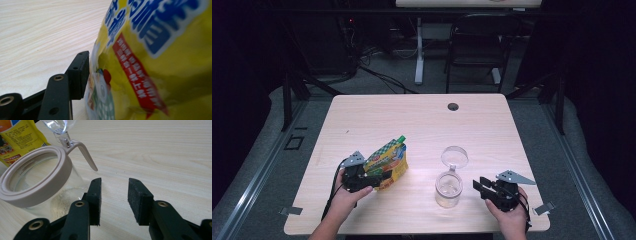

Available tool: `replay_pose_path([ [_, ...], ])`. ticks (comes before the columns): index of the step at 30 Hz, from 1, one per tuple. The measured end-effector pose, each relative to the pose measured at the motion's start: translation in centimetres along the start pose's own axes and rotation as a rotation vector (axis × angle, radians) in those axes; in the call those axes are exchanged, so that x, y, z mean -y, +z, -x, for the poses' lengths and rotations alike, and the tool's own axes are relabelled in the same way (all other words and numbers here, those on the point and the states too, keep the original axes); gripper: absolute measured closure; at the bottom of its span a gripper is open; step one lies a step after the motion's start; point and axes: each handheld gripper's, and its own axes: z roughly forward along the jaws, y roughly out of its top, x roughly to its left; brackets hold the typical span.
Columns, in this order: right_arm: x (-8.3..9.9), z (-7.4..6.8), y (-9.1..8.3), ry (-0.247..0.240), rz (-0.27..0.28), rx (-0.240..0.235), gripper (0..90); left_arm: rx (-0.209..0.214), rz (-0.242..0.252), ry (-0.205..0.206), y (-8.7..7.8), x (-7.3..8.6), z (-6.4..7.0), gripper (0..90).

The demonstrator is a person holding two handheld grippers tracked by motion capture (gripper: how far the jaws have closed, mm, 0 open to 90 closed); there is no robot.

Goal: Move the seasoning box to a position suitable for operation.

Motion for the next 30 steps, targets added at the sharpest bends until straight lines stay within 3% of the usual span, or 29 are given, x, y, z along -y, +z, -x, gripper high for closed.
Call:
replay_pose_path([
  [11, 0.0, -0.1, 0.1, -0.004, -0.006, -0.001, 63.3, -0.022, -0.001, 0.0, 1.3, 1.3, -0.4, 45.1],
  [24, 0.1, -0.1, 0.2, 0.001, -0.001, -0.001, 62.8, -0.014, 0.021, -0.011, 2.0, 2.1, -0.7, 45.1],
  [30, 0.1, -0.1, 0.2, 0.003, -0.001, 0.001, 62.8, -0.006, 0.009, -0.01, 2.3, 2.3, -0.8, 44.9],
])
